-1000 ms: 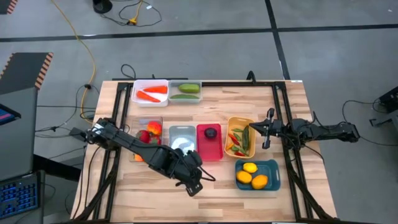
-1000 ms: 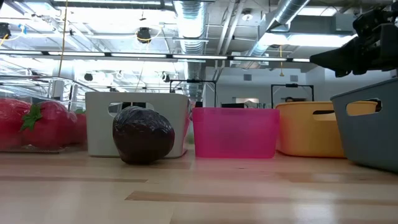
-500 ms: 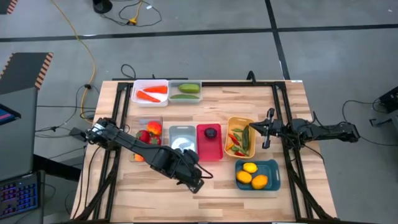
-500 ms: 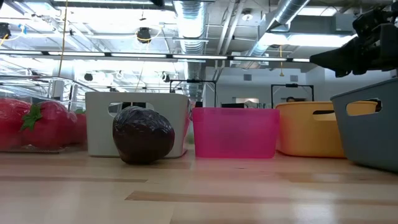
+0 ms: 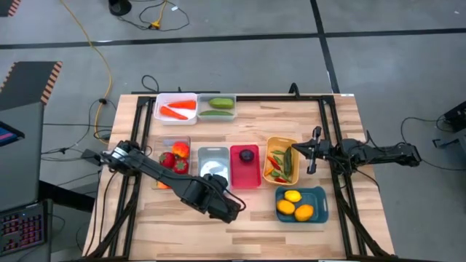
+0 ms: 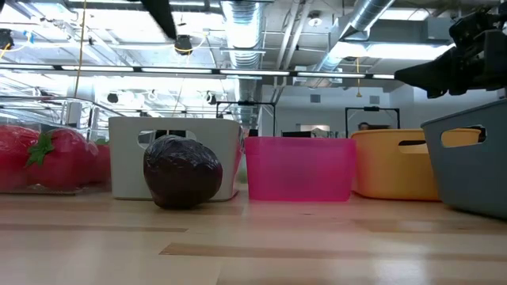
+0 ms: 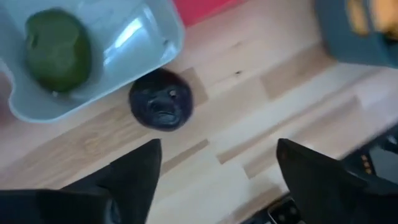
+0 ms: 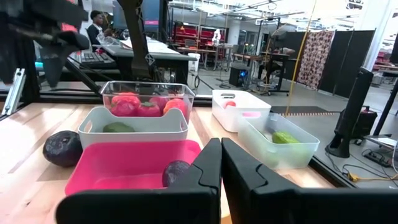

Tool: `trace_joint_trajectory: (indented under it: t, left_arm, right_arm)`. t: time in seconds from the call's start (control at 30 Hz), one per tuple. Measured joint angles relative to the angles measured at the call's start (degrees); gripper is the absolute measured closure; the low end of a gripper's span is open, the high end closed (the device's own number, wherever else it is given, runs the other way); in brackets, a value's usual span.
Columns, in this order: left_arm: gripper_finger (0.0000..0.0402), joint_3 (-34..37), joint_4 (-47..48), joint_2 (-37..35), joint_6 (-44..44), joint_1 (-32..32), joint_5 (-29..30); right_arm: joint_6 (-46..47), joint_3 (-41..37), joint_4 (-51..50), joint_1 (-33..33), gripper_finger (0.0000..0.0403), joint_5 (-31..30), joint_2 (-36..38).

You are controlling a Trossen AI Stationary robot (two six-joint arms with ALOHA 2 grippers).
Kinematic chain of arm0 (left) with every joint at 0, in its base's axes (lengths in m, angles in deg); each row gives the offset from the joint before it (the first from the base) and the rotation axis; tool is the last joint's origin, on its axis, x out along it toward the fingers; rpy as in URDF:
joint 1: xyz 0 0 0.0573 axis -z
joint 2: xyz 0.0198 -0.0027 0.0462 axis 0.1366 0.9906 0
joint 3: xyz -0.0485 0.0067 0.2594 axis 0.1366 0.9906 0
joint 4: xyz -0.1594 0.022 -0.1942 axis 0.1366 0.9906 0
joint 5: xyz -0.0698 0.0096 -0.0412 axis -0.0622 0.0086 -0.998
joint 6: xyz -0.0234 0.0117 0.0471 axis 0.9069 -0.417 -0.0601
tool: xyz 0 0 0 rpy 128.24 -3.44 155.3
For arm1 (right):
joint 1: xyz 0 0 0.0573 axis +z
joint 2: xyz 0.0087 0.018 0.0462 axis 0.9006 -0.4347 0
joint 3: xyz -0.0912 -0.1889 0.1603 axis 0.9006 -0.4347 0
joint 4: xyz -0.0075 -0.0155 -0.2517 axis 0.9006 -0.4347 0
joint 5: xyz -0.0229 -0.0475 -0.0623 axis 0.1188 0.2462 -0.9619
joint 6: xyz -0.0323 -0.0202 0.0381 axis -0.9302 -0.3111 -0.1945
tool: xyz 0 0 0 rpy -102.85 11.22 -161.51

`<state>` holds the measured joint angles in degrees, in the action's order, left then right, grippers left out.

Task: Sort produce into baskets
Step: Put the plum into the red bin

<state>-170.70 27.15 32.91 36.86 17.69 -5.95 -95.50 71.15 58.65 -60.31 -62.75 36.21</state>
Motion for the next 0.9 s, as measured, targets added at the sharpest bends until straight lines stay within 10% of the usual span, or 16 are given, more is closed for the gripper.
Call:
trace_joint_trajectory:
  t: [0.9]
  left_arm:
    - [0.0023,0.0,4.9,11.0,18.8,0.2,-1.2]
  right_arm:
    - [0.0,0.0,0.0,0.1,0.0365,0.1,0.0]
